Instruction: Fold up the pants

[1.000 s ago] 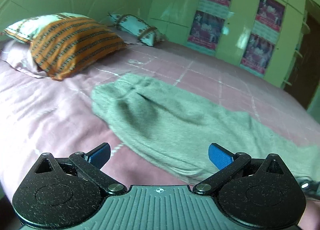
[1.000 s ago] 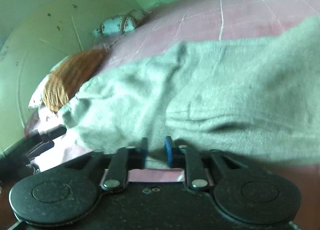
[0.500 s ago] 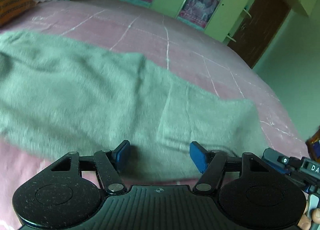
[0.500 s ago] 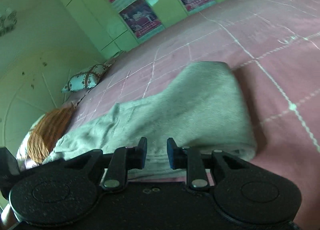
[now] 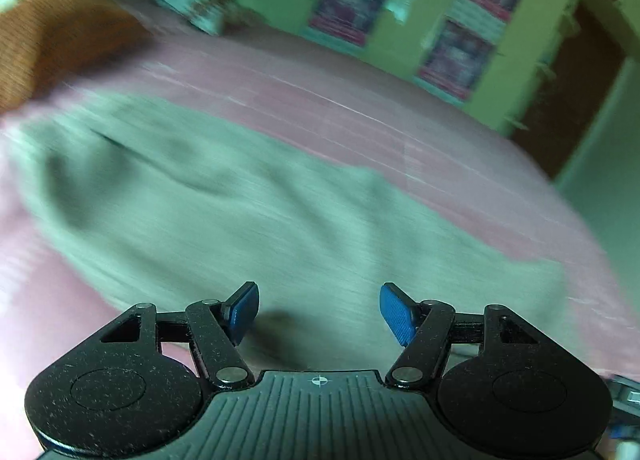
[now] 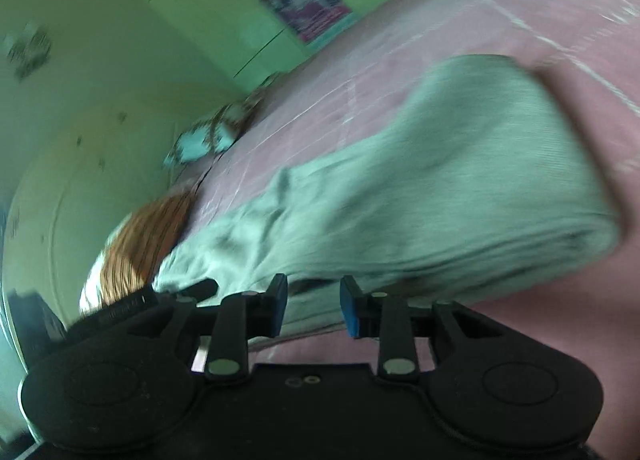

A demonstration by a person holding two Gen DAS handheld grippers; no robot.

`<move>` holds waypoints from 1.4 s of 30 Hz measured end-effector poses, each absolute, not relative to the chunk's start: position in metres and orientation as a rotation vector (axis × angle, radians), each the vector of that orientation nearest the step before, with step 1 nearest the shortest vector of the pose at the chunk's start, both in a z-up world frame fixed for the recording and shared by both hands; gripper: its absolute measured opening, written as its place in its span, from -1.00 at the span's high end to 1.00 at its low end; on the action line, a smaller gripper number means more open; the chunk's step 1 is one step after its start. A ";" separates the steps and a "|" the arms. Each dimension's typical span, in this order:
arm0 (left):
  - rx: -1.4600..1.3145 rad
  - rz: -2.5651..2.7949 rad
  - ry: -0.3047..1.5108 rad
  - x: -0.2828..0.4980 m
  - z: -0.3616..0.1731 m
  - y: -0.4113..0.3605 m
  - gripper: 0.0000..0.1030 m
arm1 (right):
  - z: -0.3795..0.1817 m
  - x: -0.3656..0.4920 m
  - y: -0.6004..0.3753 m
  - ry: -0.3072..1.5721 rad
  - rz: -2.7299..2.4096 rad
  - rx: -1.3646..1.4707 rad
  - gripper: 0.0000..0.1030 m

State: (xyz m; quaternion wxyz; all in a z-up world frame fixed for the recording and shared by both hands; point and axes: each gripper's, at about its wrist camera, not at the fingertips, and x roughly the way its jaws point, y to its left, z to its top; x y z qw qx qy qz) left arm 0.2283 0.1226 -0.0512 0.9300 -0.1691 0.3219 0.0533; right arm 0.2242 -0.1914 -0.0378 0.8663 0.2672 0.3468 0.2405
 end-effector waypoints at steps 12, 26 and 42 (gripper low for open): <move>-0.512 0.341 0.581 0.194 -0.079 0.244 -0.31 | -0.056 0.255 -0.156 0.770 0.380 0.783 0.13; -0.536 0.272 0.585 0.194 -0.082 0.243 -0.33 | -0.076 0.246 -0.155 0.810 0.486 0.807 0.71; -0.237 0.131 0.557 0.250 -0.035 0.097 -0.62 | -0.045 0.220 -0.280 0.783 0.118 0.376 1.00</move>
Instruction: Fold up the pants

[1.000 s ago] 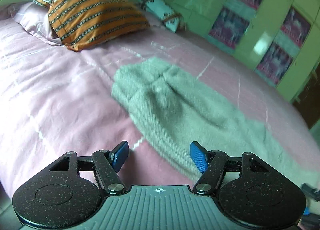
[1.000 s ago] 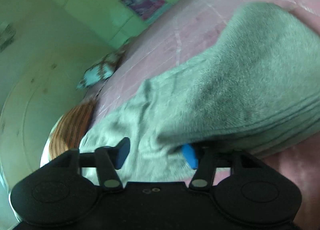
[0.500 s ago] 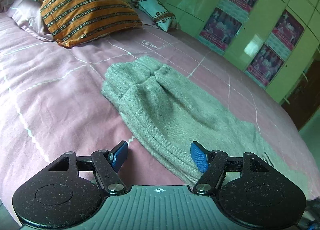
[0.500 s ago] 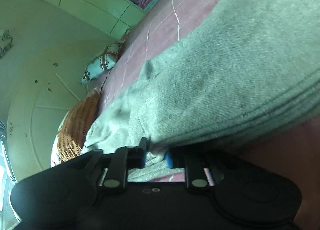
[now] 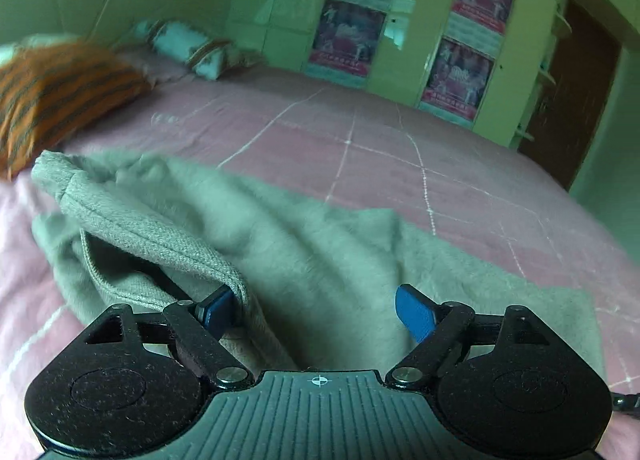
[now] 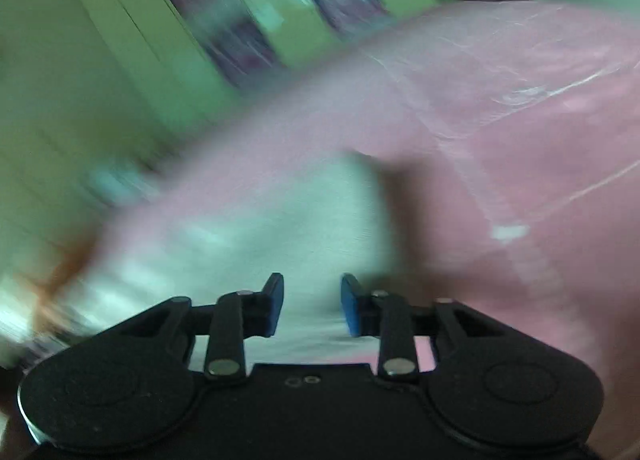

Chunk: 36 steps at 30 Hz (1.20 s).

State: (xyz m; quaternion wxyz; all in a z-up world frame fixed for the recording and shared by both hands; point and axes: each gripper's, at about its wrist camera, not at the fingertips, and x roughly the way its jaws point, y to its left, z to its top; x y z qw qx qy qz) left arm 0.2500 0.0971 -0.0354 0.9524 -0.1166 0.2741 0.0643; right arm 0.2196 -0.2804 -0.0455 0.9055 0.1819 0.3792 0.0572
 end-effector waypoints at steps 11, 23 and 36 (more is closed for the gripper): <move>-0.166 0.309 0.475 0.202 0.006 0.108 -0.62 | -0.032 0.212 -0.298 0.681 0.215 0.450 0.67; -0.694 -0.271 0.869 0.313 -0.049 0.125 0.05 | -0.025 0.228 -0.304 0.644 0.227 0.453 0.66; -0.398 -0.166 0.728 0.282 -0.043 0.125 0.85 | -0.040 0.235 -0.308 0.715 0.213 0.396 0.67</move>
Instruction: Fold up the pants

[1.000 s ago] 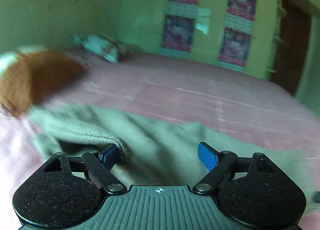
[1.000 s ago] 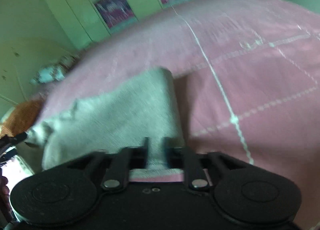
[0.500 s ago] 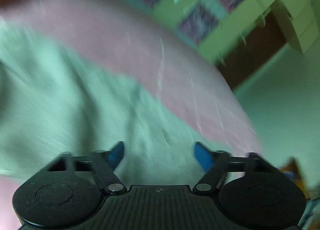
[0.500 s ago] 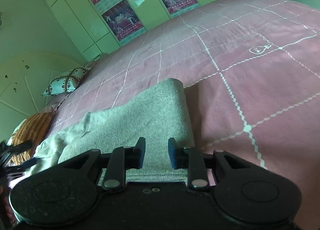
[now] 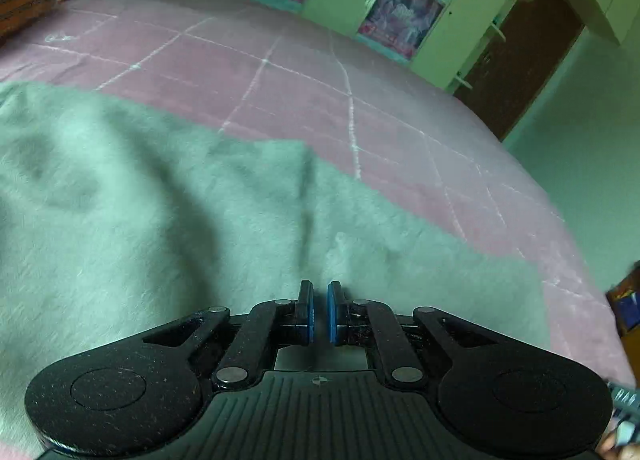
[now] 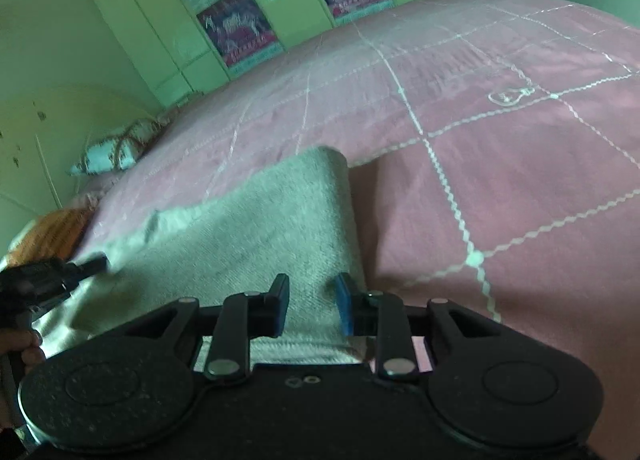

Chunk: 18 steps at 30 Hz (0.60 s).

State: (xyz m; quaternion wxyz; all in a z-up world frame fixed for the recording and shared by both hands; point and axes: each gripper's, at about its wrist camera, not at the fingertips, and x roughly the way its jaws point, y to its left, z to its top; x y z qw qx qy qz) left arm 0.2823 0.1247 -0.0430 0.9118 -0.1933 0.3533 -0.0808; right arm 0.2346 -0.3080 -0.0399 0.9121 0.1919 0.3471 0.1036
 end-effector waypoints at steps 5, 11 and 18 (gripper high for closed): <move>-0.659 -0.244 0.790 0.268 -0.050 0.152 0.85 | -0.032 0.230 -0.311 0.685 0.229 0.427 0.55; -0.788 -0.264 0.853 0.250 -0.058 0.161 0.84 | -0.037 0.230 -0.308 0.706 0.223 0.408 0.56; -1.082 -0.300 0.814 0.225 -0.084 0.177 0.28 | -0.038 0.229 -0.309 0.703 0.217 0.406 0.55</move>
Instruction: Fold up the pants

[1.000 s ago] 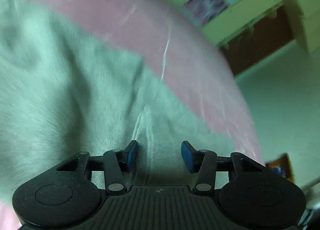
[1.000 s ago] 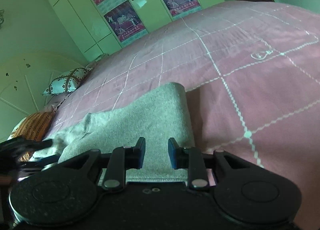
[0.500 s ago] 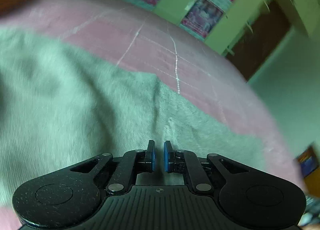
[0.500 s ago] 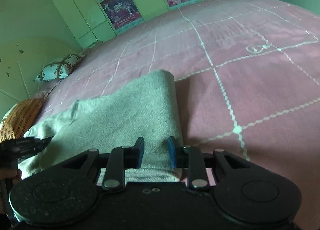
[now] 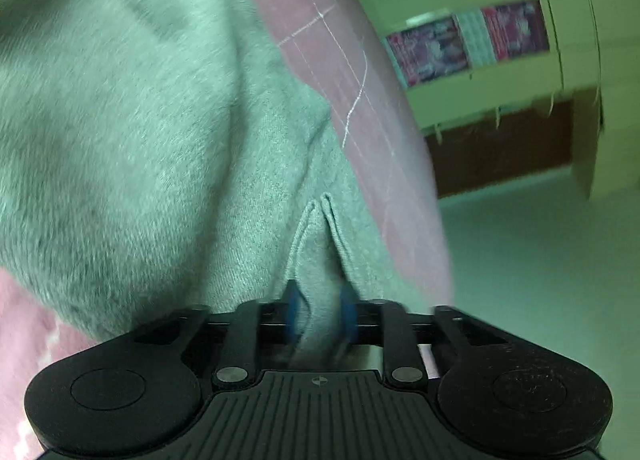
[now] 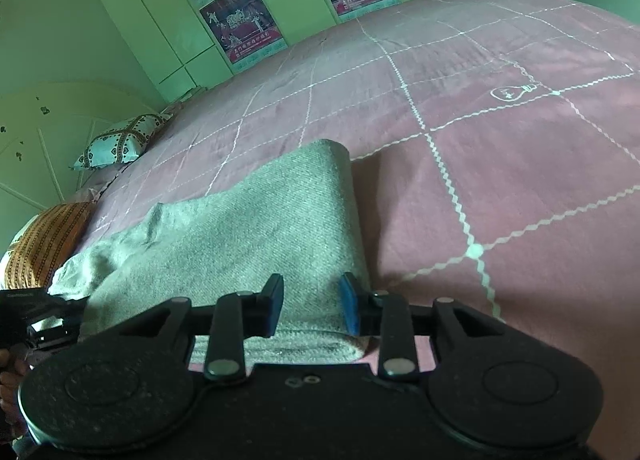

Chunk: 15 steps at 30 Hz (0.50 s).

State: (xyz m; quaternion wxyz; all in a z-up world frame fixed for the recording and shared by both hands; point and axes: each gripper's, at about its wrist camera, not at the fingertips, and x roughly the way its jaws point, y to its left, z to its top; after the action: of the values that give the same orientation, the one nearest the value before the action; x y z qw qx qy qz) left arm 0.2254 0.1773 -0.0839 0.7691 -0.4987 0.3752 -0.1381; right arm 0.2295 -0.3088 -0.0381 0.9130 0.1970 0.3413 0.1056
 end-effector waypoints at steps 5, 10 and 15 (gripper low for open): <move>-1.149 -0.306 0.766 0.227 -0.097 0.163 -0.02 | -0.036 0.226 -0.311 0.697 0.214 0.420 0.55; -1.225 -0.304 0.726 0.241 -0.115 0.155 -0.03 | -0.036 0.224 -0.313 0.698 0.206 0.423 0.55; -1.346 -0.327 0.676 0.240 -0.135 0.155 -0.05 | -0.036 0.225 -0.313 0.699 0.204 0.423 0.55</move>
State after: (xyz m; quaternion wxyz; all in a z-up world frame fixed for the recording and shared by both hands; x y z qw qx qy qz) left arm 0.2404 0.1550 -0.1349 0.7174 -0.6085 0.3056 -0.1477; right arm 0.2249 -0.3128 -0.0360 0.9126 0.2054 0.3393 0.0992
